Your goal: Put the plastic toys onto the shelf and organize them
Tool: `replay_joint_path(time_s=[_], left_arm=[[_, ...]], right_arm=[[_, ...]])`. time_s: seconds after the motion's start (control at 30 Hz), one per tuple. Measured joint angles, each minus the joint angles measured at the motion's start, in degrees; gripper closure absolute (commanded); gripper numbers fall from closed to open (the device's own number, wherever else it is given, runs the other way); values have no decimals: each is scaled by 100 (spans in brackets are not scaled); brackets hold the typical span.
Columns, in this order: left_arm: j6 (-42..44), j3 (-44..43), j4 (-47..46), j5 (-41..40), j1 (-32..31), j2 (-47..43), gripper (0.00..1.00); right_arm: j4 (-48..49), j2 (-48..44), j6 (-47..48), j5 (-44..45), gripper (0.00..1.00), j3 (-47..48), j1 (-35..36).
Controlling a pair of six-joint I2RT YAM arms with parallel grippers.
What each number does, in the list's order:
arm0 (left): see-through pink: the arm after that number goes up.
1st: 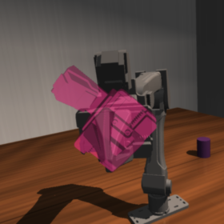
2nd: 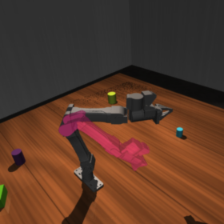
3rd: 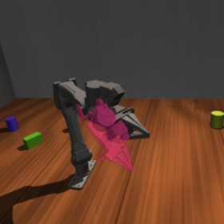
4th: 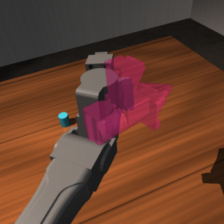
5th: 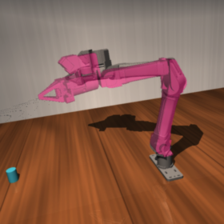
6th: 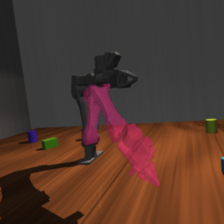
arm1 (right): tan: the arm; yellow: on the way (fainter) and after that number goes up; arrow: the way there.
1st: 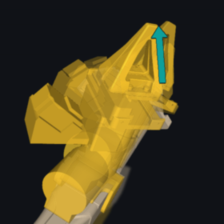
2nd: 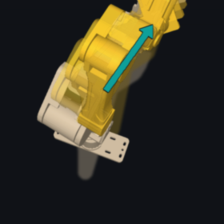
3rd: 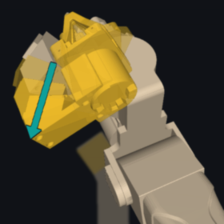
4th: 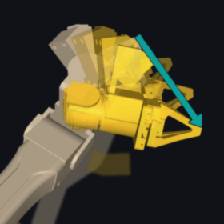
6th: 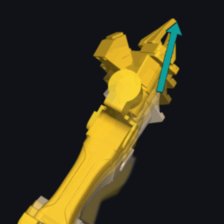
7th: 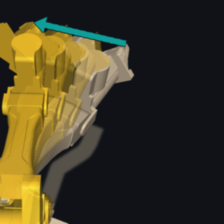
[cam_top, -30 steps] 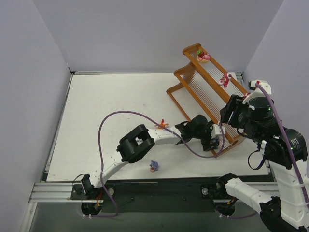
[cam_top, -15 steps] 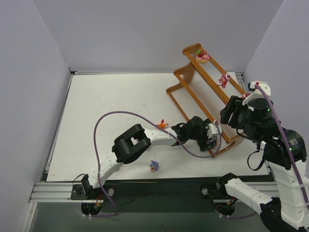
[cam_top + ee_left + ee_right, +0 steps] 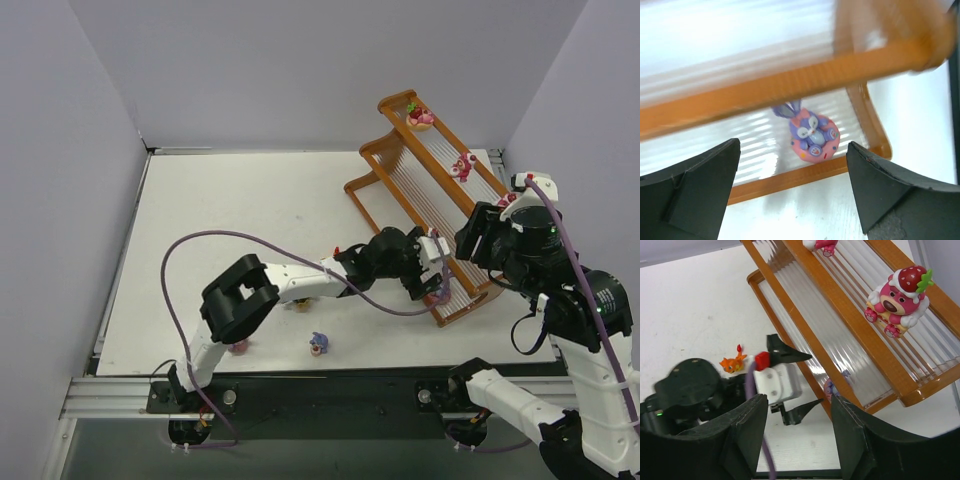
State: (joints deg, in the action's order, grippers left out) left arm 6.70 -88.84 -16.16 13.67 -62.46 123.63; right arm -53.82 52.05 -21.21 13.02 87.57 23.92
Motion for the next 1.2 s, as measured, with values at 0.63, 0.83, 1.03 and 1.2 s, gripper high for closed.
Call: replay_joint_path(time_s=[0.63, 0.83, 1.03, 1.2], left_arm=[[-2258, 1786, 1897, -459, 2050, -3248, 3], [-2564, 2524, 2514, -667, 2767, -4459, 3], [-2378, 2590, 3110, -1080, 2916, -5309, 3], [-2376, 2610, 3685, -1296, 3665, -5521, 3]], right_arm=[[367, -68, 98, -1316, 41, -621, -103], [1008, -52, -20, -2321, 42, -1749, 422], [1742, 579, 111, -2177, 43, -2468, 2723], [2284, 1670, 542, -1912, 46, -2533, 3891]])
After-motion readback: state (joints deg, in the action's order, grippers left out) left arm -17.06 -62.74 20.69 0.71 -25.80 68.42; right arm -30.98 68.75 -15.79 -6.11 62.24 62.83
